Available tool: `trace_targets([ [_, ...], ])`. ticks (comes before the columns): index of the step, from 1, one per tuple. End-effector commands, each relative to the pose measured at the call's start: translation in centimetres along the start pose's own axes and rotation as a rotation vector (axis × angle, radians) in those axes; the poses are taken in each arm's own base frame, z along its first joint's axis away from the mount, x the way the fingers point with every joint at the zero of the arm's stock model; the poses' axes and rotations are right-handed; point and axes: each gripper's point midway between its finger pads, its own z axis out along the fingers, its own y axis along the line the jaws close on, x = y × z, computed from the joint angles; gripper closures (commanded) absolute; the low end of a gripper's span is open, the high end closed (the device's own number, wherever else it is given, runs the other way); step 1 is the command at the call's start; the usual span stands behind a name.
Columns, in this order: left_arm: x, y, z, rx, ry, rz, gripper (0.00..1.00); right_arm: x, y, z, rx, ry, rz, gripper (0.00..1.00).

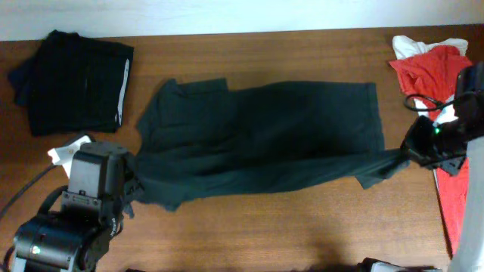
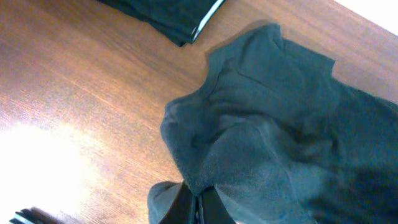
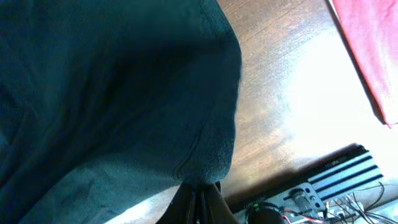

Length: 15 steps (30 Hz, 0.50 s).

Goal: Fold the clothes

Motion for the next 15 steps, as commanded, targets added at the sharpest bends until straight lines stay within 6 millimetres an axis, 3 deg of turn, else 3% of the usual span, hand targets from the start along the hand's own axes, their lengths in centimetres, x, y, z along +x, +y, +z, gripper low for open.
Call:
trace_targets([
  [1,0.5,0.7,-0.2,-0.026,0.031,0.022,0.99,2.0,-1.7,-3.6,0.038,-0.124,-0.018,0.96],
  [4,1.0,1.1,-0.2,-0.044,0.053,0.032,0.99,3.6,-2.6,-5.2,0.043,-0.191,-0.019,0.96],
  [6,1.7,1.6,-0.1,-0.072,0.088,0.049,0.99,4.5,-3.0,-4.3,0.052,-0.163,-0.017,0.96],
  [12,3.2,0.7,1.9,-0.122,0.22,0.094,0.99,2.9,-2.9,2.0,0.11,0.002,0.002,0.96],
  [15,4.7,-0.1,4.6,-0.198,0.356,0.142,0.99,1.5,-2.8,6.2,0.165,0.156,0.013,0.96],
])
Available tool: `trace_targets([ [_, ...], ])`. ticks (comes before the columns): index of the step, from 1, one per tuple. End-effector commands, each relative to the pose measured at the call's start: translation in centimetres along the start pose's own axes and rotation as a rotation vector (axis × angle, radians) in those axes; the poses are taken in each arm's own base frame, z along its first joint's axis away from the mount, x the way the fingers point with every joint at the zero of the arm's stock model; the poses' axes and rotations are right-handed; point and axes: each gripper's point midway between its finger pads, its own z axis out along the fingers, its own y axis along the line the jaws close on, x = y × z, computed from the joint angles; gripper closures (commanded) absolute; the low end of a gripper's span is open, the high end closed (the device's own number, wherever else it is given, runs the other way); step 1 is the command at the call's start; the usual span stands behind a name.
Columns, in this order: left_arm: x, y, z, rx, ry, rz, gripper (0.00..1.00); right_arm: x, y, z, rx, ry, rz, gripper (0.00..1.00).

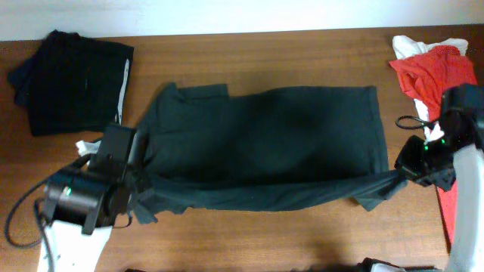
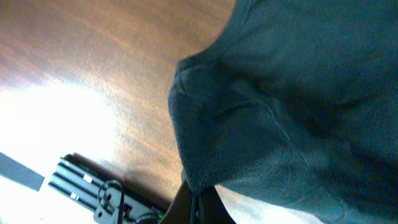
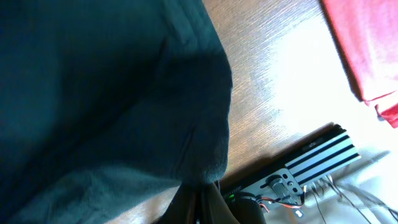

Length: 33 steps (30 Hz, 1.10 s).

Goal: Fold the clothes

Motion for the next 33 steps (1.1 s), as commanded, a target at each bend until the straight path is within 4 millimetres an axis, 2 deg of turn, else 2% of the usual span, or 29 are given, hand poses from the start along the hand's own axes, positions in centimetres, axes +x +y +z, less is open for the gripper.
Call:
trace_targets([
  [1,0.0,-1.1,2.2,-0.059,0.088,0.038,0.99,-0.7,0.0,2.8,0.058,0.105,0.003,0.96],
  [2,-0.1,-1.3,2.7,-0.074,0.103,0.044,0.99,-0.7,0.0,3.4,0.067,0.131,0.003,0.92],
  [3,-0.2,-1.5,3.1,-0.085,0.116,0.05,0.99,-0.5,0.0,4.4,0.081,0.169,0.002,0.78],
  [4,-0.3,-1.8,3.5,-0.094,0.126,0.054,0.99,-0.3,-0.1,5.0,0.09,0.198,-0.002,0.62],
  [5,-0.4,-2.1,3.9,-0.097,0.13,0.056,0.99,0.0,-0.1,5.6,0.093,0.224,-0.002,0.31],
  [6,-0.8,-2.5,4.2,-0.091,0.123,0.053,0.99,0.2,0.3,6.2,0.072,0.248,-0.018,0.07],
  [7,-1.0,-2.7,4.3,-0.084,0.114,0.049,0.99,0.3,0.6,6.5,0.058,0.253,-0.019,0.03],
  [10,-1.3,-3.0,4.3,-0.07,0.099,0.044,0.99,1.8,1.4,7.6,0.029,0.308,-0.032,0.03],
  [14,-1.3,-3.0,4.3,-0.072,0.1,0.044,0.99,5.0,2.0,11.6,0.069,0.375,-0.021,0.04],
  [18,-1.1,-2.8,4.3,-0.081,0.111,0.049,0.99,6.3,2.2,14.6,0.033,0.389,-0.01,0.05],
  [19,-1.1,-2.8,4.3,-0.081,0.111,0.049,0.99,6.3,2.4,15.4,0.018,0.376,-0.009,0.07],
  [21,-1.1,-2.7,4.3,-0.087,0.105,0.049,0.99,5.6,2.6,16.5,0.004,0.331,-0.014,0.23],
  [23,-1.1,-2.7,4.3,-0.086,0.106,0.049,0.99,4.3,2.7,16.9,0.009,0.272,-0.021,0.28],
  [26,-1.1,-2.7,4.3,-0.087,0.106,0.049,0.99,2.7,3.0,17.3,0.002,0.203,-0.027,0.44],
  [28,-1.1,-2.7,4.3,-0.086,0.106,0.049,0.99,1.9,3.2,17.4,-0.001,0.168,-0.029,0.49],
  [30,-1.1,-2.7,4.3,-0.087,0.106,0.049,0.99,1.5,3.4,17.5,-0.01,0.15,-0.03,0.58],
  [33,-1.2,-2.7,4.3,-0.086,0.105,0.049,0.99,0.9,3.7,17.6,-0.021,0.127,-0.034,0.77],
])
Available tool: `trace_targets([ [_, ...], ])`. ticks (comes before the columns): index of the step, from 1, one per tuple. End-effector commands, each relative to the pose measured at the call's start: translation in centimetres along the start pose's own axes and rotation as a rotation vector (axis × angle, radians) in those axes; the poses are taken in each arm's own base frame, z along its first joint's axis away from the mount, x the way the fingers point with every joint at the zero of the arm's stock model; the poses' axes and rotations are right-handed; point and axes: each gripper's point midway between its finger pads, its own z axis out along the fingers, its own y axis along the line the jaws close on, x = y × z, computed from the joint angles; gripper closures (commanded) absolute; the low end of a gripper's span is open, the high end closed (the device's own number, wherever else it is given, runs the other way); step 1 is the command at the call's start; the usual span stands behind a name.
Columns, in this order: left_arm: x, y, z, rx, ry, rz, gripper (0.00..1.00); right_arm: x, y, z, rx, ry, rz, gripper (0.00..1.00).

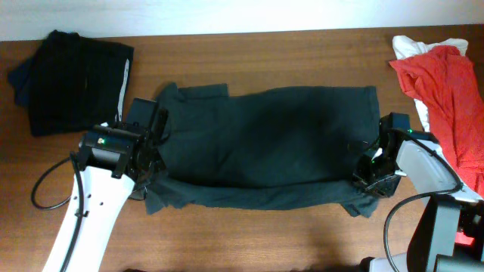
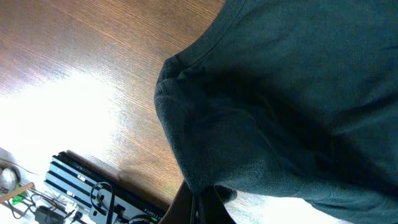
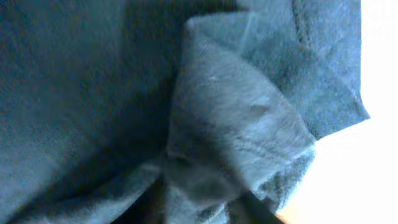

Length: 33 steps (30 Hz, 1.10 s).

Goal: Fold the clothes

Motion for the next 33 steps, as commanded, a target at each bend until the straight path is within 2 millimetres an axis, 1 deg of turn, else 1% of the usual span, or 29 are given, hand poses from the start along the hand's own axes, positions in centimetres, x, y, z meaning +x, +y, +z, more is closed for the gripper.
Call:
trace_targets([
  [1,-0.2,0.3,0.0,-0.01,-0.008,0.006,0.99,-0.7,0.0,-0.1,0.004,-0.034,-0.008,0.88],
  [2,-0.2,0.3,0.0,-0.01,-0.007,0.006,0.99,-0.9,0.1,-0.1,0.0,-0.042,-0.008,0.96],
  [4,-0.2,0.3,0.0,-0.01,-0.008,0.006,0.99,-1.3,0.4,-0.5,-0.005,-0.056,-0.009,0.96],
  [6,-0.3,0.3,0.0,-0.015,-0.013,0.006,0.99,-1.8,0.7,-1.5,-0.01,-0.066,-0.01,0.96],
  [8,-0.3,0.4,0.0,-0.017,-0.013,0.006,0.99,-2.2,0.9,-3.3,-0.002,-0.066,-0.01,0.96],
  [10,-0.4,0.4,0.0,-0.017,-0.015,0.006,0.99,-2.6,0.0,-5.9,0.067,-0.074,-0.007,0.96],
  [12,-0.4,0.3,0.0,-0.016,-0.016,0.005,0.99,-2.7,-0.4,-7.6,0.099,-0.078,-0.006,0.96],
  [14,-0.6,0.2,0.0,-0.009,-0.023,0.002,0.99,-2.8,-0.3,-8.3,0.097,-0.083,-0.006,0.96],
  [16,-0.9,-0.1,0.0,0.003,-0.037,-0.004,0.99,-2.7,-0.3,-8.3,0.098,-0.08,-0.005,0.96],
  [19,-1.1,-0.2,0.0,0.009,-0.046,-0.007,0.99,-2.0,-0.4,-9.0,0.093,-0.082,0.012,0.96],
  [20,-0.9,0.0,-0.3,0.01,-0.047,-0.008,0.99,-1.2,-0.7,-10.0,0.086,-0.098,0.011,0.96],
  [22,-0.2,1.0,-1.5,0.023,-0.054,-0.012,0.99,0.6,-1.3,-11.7,0.081,-0.109,0.01,0.96],
  [23,0.2,1.5,-2.4,0.036,-0.06,-0.016,0.99,2.2,-1.9,-12.8,0.082,-0.103,0.011,0.96],
  [24,0.6,2.0,-3.5,0.06,-0.07,-0.022,0.99,3.2,-2.2,-13.3,0.081,-0.104,0.01,0.96],
  [25,1.0,2.2,-4.2,0.086,-0.067,-0.025,0.99,4.1,-2.7,-14.0,0.082,-0.109,0.01,0.96],
  [26,1.5,2.2,-4.8,0.115,-0.056,-0.026,0.99,4.6,-2.8,-14.5,0.073,-0.128,0.01,0.96],
  [28,1.6,2.0,-4.9,0.131,-0.056,-0.028,0.99,4.9,-2.9,-15.2,0.057,-0.163,0.009,0.96],
  [31,1.0,1.2,-4.0,0.11,-0.032,-0.02,0.99,4.8,-3.0,-15.5,0.058,-0.175,0.009,0.96],
  [33,1.2,1.1,-3.5,0.085,-0.004,-0.01,0.99,4.5,-3.3,-15.6,0.078,-0.192,0.011,0.96],
])
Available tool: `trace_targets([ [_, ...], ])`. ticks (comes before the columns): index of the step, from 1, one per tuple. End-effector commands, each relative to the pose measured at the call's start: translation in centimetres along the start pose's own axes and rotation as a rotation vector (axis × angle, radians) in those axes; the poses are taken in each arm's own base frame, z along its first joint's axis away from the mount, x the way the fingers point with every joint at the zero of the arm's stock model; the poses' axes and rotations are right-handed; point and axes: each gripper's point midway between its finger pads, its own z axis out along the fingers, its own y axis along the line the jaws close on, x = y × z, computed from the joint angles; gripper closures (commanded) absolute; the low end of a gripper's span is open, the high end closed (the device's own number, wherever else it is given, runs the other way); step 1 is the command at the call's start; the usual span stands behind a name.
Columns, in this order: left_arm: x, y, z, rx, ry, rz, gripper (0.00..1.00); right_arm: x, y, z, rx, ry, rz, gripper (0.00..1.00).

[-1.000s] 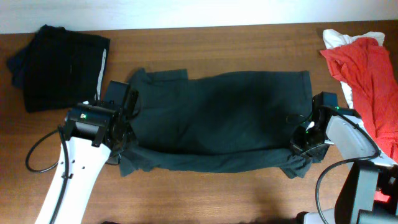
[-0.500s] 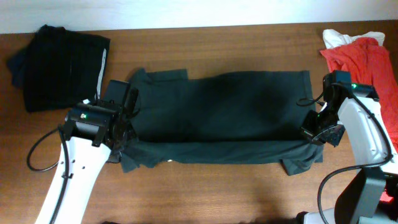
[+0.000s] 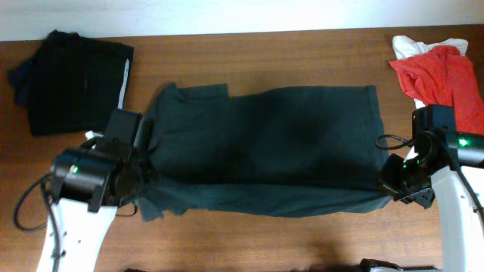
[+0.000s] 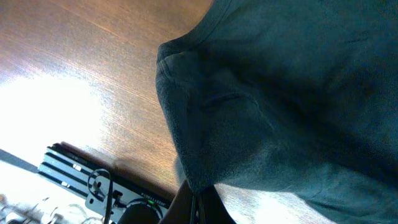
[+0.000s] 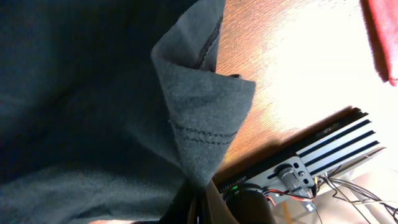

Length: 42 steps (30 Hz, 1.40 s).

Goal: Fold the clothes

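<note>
A dark green shirt (image 3: 265, 143) lies spread across the middle of the wooden table (image 3: 265, 53), collar end to the left. Its near edge is doubled into a long band stretched between my two grippers. My left gripper (image 3: 140, 195) is shut on the band's left end; the left wrist view shows the fabric (image 4: 261, 93) bunched into the shut left gripper (image 4: 199, 205). My right gripper (image 3: 389, 190) is shut on the right end, and the right wrist view shows the stitched hem corner (image 5: 199, 130) pinched in the right gripper (image 5: 199, 202).
A stack of folded black clothes (image 3: 76, 79) sits at the back left. A red garment (image 3: 439, 72) with a white cloth (image 3: 412, 44) under it lies at the back right. Bare wood runs along the near edge (image 3: 265, 242).
Both grippers have moved outward and slightly nearer the front edge, still shut on the shirt. The near band, slack and bunched before, is now drawn longer and straighter between them.
At first both grippers held the ends of the shirt's near edge, spread wide apart. Then they stood closer together. Later they were in over the shirt with the edge doubled and bunched. Now they are apart again with the band stretched.
</note>
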Motion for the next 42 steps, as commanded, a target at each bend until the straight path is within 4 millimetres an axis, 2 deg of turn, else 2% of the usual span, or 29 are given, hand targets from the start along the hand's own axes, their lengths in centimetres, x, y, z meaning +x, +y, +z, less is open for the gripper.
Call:
trace_targets([
  [1,-0.1,-0.1,0.4,-0.018,0.024,0.013,0.99,-1.1,-0.4,-0.8,0.023,-0.069,0.01,0.96],
  [5,-1.3,-1.4,1.3,-0.007,0.011,0.009,0.99,-2.4,0.9,0.1,-0.015,-0.061,0.009,0.96],
  [7,-2.5,-2.8,2.4,0.001,0.001,0.006,0.99,-3.5,1.4,1.1,-0.009,-0.047,0.009,0.96],
  [10,-5.3,-5.2,5.4,-0.023,-0.036,0.003,0.99,-5.6,2.4,3.2,-0.003,-0.035,0.008,0.96],
  [12,-8.0,-6.4,8.1,-0.082,-0.1,-0.001,0.99,-7.3,3.2,4.7,-0.006,-0.041,0.009,0.96],
  [14,-8.8,-7.5,9.6,-0.084,-0.106,-0.002,0.99,-8.4,3.9,5.8,-0.017,-0.046,0.009,0.96],
  [16,-9.8,-9.2,12.7,-0.088,-0.102,0.0,0.99,-9.9,4.7,7.7,-0.024,-0.042,0.008,0.96],
  [19,-10.3,-10.5,15.6,-0.096,-0.094,0.003,0.99,-11.6,5.5,10.1,-0.025,-0.046,0.008,0.96],
  [20,-10.4,-10.7,16.2,-0.103,-0.094,0.005,0.92,-12.0,5.7,10.7,-0.025,-0.046,0.008,0.92],
  [21,-10.4,-10.6,16.8,-0.121,-0.093,0.009,0.43,-12.0,5.7,11.0,-0.023,-0.042,0.008,0.64],
  [22,-10.4,-10.5,16.8,-0.13,-0.088,0.034,0.01,-12.0,5.6,10.9,-0.021,-0.038,-0.001,0.26],
  [23,-10.6,-10.3,16.3,-0.13,-0.088,0.099,0.01,-11.8,5.5,10.2,-0.015,-0.024,-0.019,0.14],
  [25,-11.0,-9.5,14.3,-0.137,-0.079,0.106,0.01,-11.8,5.5,7.7,-0.006,-0.004,-0.021,0.03],
  [27,-11.2,-8.3,10.9,-0.142,-0.062,0.1,0.01,-11.7,5.4,3.4,0.0,0.011,-0.022,0.01],
  [28,-10.4,-8.1,9.7,-0.125,-0.022,0.12,0.01,-11.4,5.3,2.1,-0.001,0.019,-0.043,0.01],
  [29,-9.3,-8.5,9.5,-0.086,0.031,0.146,0.01,-11.1,5.5,1.6,-0.009,0.029,-0.061,0.01],
  [30,-7.3,-9.2,9.6,-0.027,0.126,0.184,0.01,-10.4,5.9,1.6,-0.029,0.056,-0.088,0.01],
  [31,-5.6,-9.7,9.9,0.016,0.2,0.213,0.04,-9.6,6.3,2.1,-0.039,0.089,-0.111,0.01],
  [32,-3.4,-10.0,10.6,0.042,0.279,0.251,0.18,-8.4,6.5,3.1,-0.03,0.13,-0.141,0.0],
  [33,-2.2,-9.8,11.4,0.026,0.315,0.265,0.29,-7.3,6.7,4.3,-0.014,0.165,-0.161,0.01],
  [34,-0.9,-9.6,12.3,0.008,0.342,0.283,0.46,-6.4,6.8,5.4,-0.002,0.191,-0.179,0.01],
  [35,0.2,-9.4,13.2,-0.001,0.369,0.295,0.53,-5.2,6.8,6.7,0.015,0.226,-0.197,0.01],
  [36,1.5,-9.0,14.2,-0.015,0.401,0.305,0.56,-3.7,6.6,8.5,0.033,0.264,-0.212,0.01],
  [38,2.9,-8.4,15.8,-0.024,0.427,0.305,0.63,-2.4,6.0,10.2,0.051,0.298,-0.204,0.01],
  [40,4.0,-8.0,17.6,-0.029,0.433,0.304,0.64,-1.0,5.7,12.1,0.043,0.335,-0.199,0.0],
  [42,4.6,-7.7,18.7,-0.03,0.434,0.298,0.64,-0.4,5.7,13.6,0.029,0.333,-0.201,0.0],
])
